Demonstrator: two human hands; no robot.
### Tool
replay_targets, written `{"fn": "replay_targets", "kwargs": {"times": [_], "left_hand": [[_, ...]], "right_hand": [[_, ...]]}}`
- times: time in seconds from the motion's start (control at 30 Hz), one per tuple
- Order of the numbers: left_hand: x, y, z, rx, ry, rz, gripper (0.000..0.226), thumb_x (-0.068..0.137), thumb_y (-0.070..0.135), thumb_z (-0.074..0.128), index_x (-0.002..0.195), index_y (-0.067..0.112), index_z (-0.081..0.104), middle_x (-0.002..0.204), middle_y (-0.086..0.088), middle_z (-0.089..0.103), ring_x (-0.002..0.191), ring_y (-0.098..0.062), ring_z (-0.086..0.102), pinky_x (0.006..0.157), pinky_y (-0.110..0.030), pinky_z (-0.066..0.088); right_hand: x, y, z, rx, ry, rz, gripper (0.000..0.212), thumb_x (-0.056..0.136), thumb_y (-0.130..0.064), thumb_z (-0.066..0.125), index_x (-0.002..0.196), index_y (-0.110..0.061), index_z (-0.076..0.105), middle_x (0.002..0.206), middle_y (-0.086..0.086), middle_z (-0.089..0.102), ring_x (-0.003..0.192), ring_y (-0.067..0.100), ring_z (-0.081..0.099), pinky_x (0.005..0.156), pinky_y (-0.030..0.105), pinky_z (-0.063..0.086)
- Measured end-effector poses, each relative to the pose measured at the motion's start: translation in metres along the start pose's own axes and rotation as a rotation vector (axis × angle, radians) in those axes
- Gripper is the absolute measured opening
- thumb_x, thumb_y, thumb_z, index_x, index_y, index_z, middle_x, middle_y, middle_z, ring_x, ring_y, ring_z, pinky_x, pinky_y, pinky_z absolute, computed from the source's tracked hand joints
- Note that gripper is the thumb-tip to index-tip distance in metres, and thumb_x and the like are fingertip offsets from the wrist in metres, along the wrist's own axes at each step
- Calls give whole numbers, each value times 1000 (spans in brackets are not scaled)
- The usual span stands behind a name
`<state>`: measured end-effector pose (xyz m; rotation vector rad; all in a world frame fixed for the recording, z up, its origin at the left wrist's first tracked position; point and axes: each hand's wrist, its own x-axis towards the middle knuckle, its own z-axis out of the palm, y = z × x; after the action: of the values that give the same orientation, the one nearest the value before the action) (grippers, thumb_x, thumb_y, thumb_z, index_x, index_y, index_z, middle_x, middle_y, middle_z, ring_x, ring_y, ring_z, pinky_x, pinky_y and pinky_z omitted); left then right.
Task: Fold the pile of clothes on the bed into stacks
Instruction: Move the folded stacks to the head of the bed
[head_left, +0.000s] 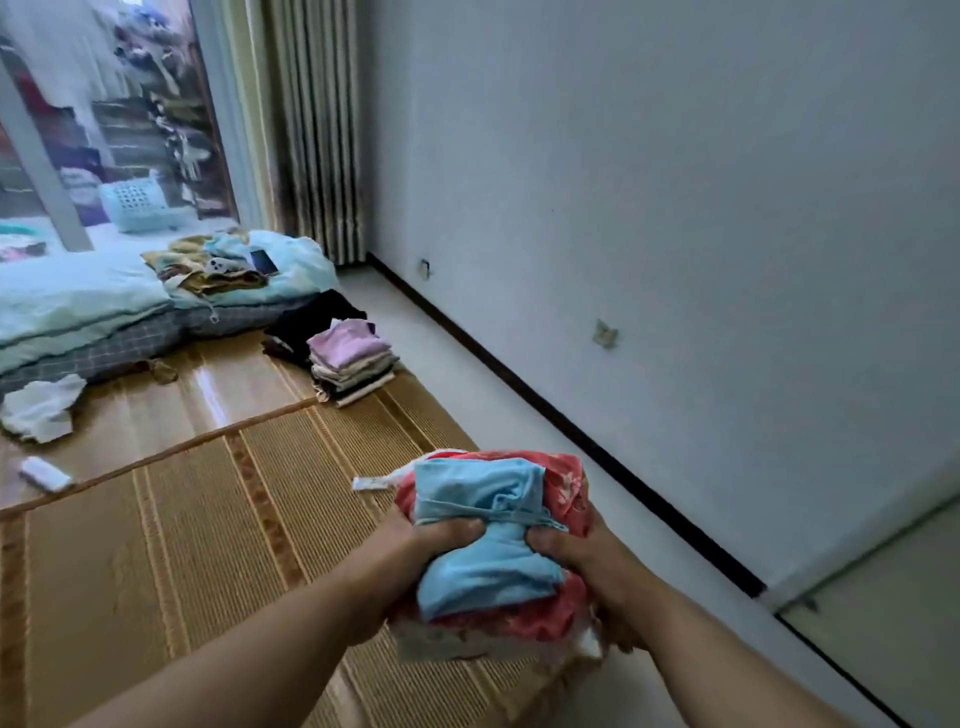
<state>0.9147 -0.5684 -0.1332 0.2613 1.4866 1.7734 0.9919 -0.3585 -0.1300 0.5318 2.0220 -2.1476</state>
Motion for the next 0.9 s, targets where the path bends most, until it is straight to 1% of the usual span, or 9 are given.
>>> {"fn": "replay_targets", "kwargs": {"times": [0.1, 0.17, 0.33, 0.43, 0.53, 0.63, 0.73, 0.83, 0.9], "left_hand": [[46, 7, 34, 32, -23, -2, 57, 68, 35, 80, 121, 26, 59, 112, -5, 72, 103, -25, 69, 90, -42, 54], [77, 7, 52, 28, -50, -17, 60, 66, 36, 82, 121, 27, 58, 113, -5, 72, 103, -26, 69, 92, -44, 53], [147, 9, 82, 14, -68, -42, 75, 61, 41, 85, 127, 22, 56, 116, -8, 70, 106, -29, 68, 93, -45, 53], [189, 21, 97, 11, -42, -30, 71, 58, 43, 87, 121, 28, 57, 113, -6, 72, 104, -27, 69, 87, -42, 55], [229, 38, 107, 20, -20, -40, 69, 63, 40, 85, 124, 25, 56, 115, -7, 71, 105, -28, 69, 90, -43, 55], [269, 59, 125, 42, 16, -31, 67, 66, 37, 82, 126, 24, 55, 116, -8, 71, 106, -29, 68, 96, -48, 51], [302, 77, 147, 65, 39, -14, 59, 68, 35, 79, 122, 27, 57, 113, -6, 72, 104, -27, 69, 96, -47, 51], [337, 85, 171, 61, 83, 4, 55, 68, 35, 80, 119, 28, 59, 111, -5, 73, 102, -24, 70, 89, -40, 55], [360, 90, 189, 56, 132, 13, 53, 70, 36, 81, 117, 27, 60, 108, -4, 74, 99, -23, 71, 82, -36, 57]], "right_hand": [[5, -9, -46, 30, 52, -18, 63, 66, -18, 85, 124, -17, 58, 112, 10, 72, 101, 28, 69, 82, 37, 58], [12, -13, -76, 55, 76, -31, 58, 67, -18, 80, 122, -17, 59, 111, 11, 72, 101, 28, 69, 82, 37, 58], [52, -19, -139, 68, 119, 3, 61, 70, -18, 78, 126, -18, 55, 113, 9, 71, 100, 27, 70, 84, 40, 58], [86, -31, -176, 79, 88, 7, 69, 66, -22, 80, 129, -17, 53, 115, 10, 71, 101, 27, 70, 81, 38, 58], [120, -49, -208, 73, 22, 9, 67, 67, -24, 78, 129, -19, 53, 116, 9, 70, 103, 26, 69, 84, 38, 58], [152, -66, -246, 103, -12, -1, 65, 72, -20, 77, 132, -18, 51, 121, 11, 68, 109, 28, 66, 97, 47, 52], [178, -80, -282, 113, -37, -27, 66, 70, -20, 81, 130, -18, 54, 120, 11, 68, 108, 29, 66, 95, 45, 53], [206, -90, -322, 94, -99, -55, 65, 67, -23, 84, 126, -20, 57, 115, 8, 71, 105, 27, 68, 86, 38, 56], [226, -101, -350, 78, -129, -48, 73, 60, -31, 85, 127, -22, 56, 116, 7, 71, 105, 27, 68, 89, 41, 55]]}}
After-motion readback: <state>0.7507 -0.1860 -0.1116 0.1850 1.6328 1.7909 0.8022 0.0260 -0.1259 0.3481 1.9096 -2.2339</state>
